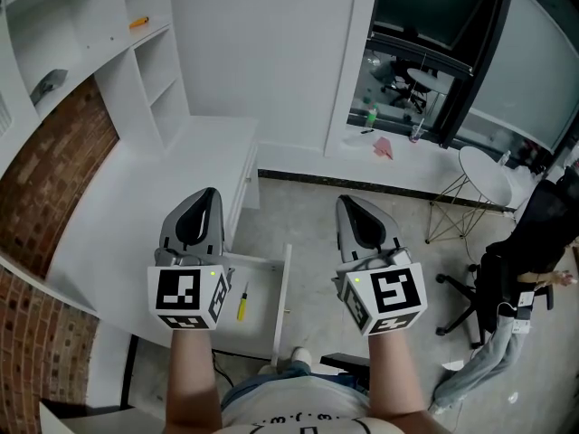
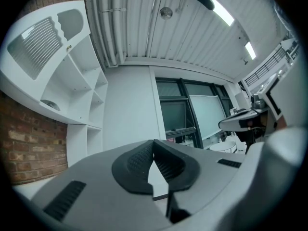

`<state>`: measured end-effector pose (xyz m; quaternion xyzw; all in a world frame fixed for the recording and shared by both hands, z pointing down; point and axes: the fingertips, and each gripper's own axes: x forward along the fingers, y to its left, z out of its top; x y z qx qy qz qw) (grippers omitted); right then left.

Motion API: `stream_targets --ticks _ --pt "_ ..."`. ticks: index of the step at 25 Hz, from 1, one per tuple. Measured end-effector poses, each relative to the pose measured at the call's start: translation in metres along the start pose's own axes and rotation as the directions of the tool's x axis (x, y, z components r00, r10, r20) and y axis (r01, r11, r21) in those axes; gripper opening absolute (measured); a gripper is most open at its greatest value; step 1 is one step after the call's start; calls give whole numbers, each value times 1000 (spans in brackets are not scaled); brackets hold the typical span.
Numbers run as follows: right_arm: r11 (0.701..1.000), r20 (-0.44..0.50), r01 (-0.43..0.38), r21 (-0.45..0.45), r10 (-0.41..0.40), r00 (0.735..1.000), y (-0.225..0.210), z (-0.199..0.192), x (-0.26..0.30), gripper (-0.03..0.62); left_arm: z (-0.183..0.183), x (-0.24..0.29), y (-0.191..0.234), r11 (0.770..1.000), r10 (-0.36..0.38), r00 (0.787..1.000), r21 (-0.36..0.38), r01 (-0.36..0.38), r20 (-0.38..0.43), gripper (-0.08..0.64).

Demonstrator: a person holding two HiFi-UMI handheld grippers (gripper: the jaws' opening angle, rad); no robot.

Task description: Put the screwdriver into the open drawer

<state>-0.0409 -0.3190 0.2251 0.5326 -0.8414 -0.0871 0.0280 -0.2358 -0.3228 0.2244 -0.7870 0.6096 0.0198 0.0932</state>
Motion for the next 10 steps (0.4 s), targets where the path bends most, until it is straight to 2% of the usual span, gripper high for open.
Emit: stream_targets --ticks 10 --pt "1000 -16 -9 -9 8 1000 7 -3 -7 8 -1 -5 -4 1000 -12 1000 10 12 -6 14"
